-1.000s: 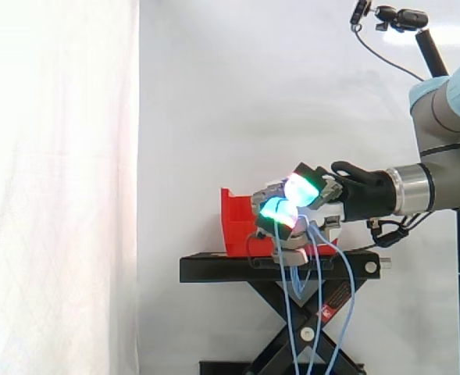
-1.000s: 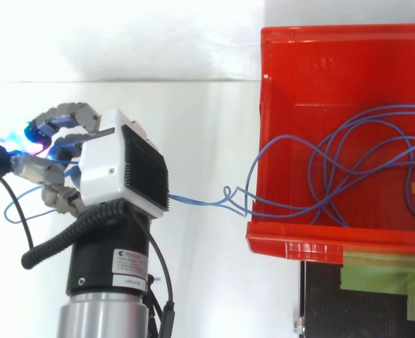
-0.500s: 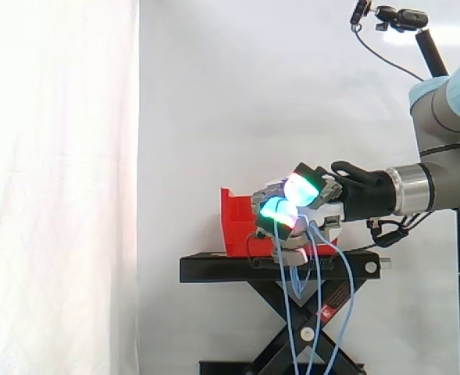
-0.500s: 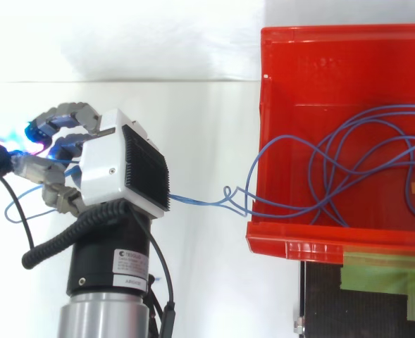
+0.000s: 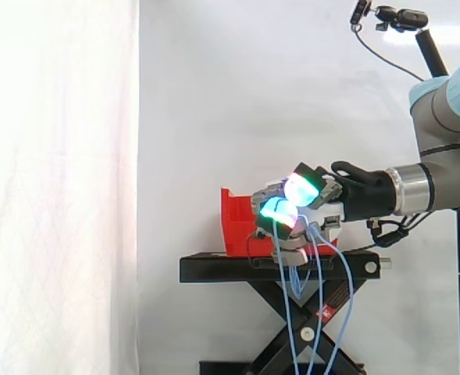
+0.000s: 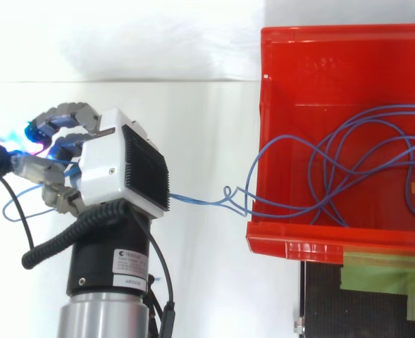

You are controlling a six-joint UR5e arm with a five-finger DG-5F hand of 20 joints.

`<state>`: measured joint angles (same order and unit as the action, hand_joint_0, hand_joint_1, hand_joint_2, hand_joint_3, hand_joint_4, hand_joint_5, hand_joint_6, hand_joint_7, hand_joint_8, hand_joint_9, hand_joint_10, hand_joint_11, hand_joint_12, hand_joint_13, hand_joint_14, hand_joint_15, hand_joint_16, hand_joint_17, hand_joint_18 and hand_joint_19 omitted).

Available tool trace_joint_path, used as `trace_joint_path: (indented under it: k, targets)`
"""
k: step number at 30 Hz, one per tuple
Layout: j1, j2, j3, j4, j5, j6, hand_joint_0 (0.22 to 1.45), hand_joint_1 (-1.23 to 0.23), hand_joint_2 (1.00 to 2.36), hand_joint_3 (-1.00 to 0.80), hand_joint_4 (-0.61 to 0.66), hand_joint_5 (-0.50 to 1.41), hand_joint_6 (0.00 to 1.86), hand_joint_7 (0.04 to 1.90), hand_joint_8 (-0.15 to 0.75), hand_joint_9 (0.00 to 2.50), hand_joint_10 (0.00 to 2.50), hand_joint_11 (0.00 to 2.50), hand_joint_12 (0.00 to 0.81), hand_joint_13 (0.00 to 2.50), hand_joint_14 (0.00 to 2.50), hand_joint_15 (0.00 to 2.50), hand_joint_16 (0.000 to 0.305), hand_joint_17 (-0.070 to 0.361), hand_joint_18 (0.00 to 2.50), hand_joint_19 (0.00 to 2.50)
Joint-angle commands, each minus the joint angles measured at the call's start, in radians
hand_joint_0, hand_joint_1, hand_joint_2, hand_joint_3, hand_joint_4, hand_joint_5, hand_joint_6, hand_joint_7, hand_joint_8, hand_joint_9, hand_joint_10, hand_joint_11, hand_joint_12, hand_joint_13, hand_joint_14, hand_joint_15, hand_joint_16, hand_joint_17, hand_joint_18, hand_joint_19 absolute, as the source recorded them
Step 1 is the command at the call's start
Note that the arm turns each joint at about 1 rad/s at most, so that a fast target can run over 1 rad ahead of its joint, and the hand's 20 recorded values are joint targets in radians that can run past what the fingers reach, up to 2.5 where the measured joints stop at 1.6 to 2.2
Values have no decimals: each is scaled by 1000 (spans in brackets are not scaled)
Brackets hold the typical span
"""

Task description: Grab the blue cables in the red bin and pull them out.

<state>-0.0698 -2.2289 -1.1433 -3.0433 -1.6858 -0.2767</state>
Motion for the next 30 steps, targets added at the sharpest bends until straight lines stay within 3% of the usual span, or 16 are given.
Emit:
trace_joint_path:
  k: [1, 13, 20, 30]
  targets:
    - [1, 0, -1, 0, 0, 0, 914, -900, 1000, -1000, -35, 803, 1182, 548, 175, 1289, 10, 1601, 272, 1067, 1025, 1441, 39, 88, 972, 1203]
    - [-1, 0, 1, 0, 0, 0, 914, -897, 1000, -1000, -35, 803, 1179, 548, 181, 1254, 14, 1522, 268, 1105, 793, 1495, 39, 88, 965, 1195]
    - [1, 0, 1, 0, 0, 0, 914, -898, 1000, -1000, -42, 802, 1179, 546, 181, 1263, 14, 1577, 272, 1053, 1072, 1581, 39, 89, 965, 1199]
    - [1, 0, 1, 0, 1, 0, 913, -896, 1000, -1000, -41, 799, 1181, 543, 179, 1265, 13, 1559, 272, 1063, 1107, 1606, 40, 89, 970, 1199]
